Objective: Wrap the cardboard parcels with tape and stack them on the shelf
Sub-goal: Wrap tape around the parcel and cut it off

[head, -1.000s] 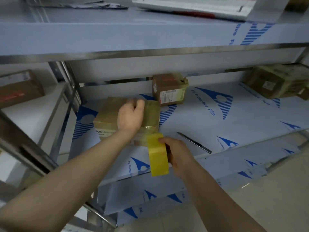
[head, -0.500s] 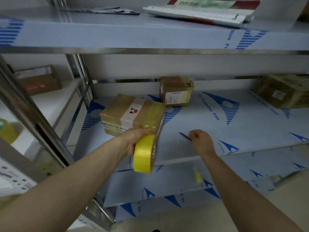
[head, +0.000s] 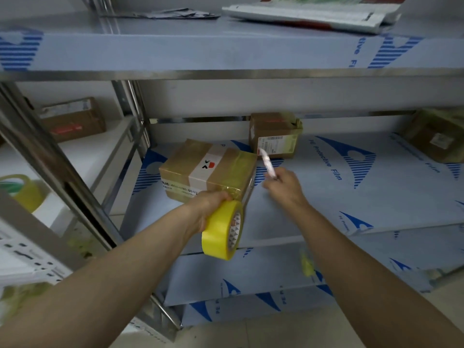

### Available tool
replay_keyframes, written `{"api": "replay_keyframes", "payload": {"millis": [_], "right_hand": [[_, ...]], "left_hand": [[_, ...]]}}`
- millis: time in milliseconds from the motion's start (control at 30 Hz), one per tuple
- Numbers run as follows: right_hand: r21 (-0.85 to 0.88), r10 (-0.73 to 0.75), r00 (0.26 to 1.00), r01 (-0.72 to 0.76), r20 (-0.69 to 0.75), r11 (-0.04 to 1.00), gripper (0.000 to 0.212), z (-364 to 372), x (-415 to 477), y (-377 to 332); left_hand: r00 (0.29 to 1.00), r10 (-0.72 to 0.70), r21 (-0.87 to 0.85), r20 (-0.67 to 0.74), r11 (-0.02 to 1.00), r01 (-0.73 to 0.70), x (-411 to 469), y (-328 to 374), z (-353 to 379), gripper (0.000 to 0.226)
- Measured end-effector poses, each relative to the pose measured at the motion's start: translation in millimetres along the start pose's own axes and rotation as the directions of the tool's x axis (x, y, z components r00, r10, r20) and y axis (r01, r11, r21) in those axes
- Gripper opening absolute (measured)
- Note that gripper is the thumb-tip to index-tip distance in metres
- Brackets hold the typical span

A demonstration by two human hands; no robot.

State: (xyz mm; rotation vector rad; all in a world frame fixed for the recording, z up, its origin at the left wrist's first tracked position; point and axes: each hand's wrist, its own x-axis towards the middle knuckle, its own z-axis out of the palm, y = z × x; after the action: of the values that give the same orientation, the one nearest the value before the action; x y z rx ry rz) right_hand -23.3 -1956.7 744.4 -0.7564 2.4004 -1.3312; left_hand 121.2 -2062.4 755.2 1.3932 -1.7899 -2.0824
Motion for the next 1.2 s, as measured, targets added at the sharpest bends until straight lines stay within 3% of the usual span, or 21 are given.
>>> {"api": "replay_keyframes", "payload": {"millis": [67, 167, 300, 433, 567, 700, 833, 900, 967, 1067, 1200], "right_hand": [[-0.098, -0.14, 0.977, 0.157, 0.16, 0.983, 0.014, 20, 2, -33], [-0.284, -0.174, 0.934, 0.266, 0.312, 0.921, 0.029, 40, 10, -46], [-0.325, -0.18, 0.931, 0.285, 0.319, 0.902, 0.038, 42, 13, -40], [-0.316, -0.194, 0.924, 0.302, 0.33, 0.899, 0.025, 40, 18, -38], [-0.326, -0.175, 0.923, 0.291, 0.342, 0.899, 0.033, 40, 18, -39], [-0.341, -0.163, 0.929, 0.279, 0.332, 0.897, 0.038, 40, 16, -43], [-0.333, -0.114, 0.927, 0.24, 0.356, 0.912, 0.032, 39, 14, -52], [-0.216, -0.108, 0.927, 0.195, 0.359, 0.957, 0.025, 34, 9, -58], [-0.161, -0.137, 0.946, 0.19, 0.292, 0.968, 0.039, 24, 4, -65], [-0.36, -0.167, 0.924, 0.294, 0.345, 0.885, 0.03, 7, -5, -63], [-0.697, -0.132, 0.913, 0.383, 0.386, 0.606, 0.032, -7, -25, -53]], "left_hand": [[1.0, 0.013, -0.009, 0.004, 1.0, -0.013, -2, 0, 0, 0.01], [0.999, 0.029, -0.01, 0.021, 1.0, -0.029, -1, 1, -3, 0.01], [0.998, 0.062, -0.013, 0.034, 0.998, -0.061, 2, -2, -6, 0.025], [0.993, 0.102, 0.034, 0.063, 0.994, -0.104, 0, -8, -8, 0.027], [0.984, 0.156, 0.145, 0.086, 0.975, -0.168, 0, -8, -9, 0.022], [0.988, 0.13, 0.255, 0.085, 0.956, -0.148, -3, -10, -8, 0.037], [0.992, 0.091, 0.16, 0.085, 0.982, -0.104, -6, -8, -8, 0.03], [0.994, 0.056, 0.079, 0.095, 0.995, -0.063, -10, -6, -8, 0.026], [0.996, 0.03, 0.036, 0.088, 0.999, -0.033, -10, -6, -10, 0.025], [0.997, 0.026, 0.035, 0.068, 0.999, -0.029, -8, -5, -13, 0.024], [0.998, 0.007, 0.045, 0.07, 0.999, -0.01, -6, -6, -13, 0.019]]}}
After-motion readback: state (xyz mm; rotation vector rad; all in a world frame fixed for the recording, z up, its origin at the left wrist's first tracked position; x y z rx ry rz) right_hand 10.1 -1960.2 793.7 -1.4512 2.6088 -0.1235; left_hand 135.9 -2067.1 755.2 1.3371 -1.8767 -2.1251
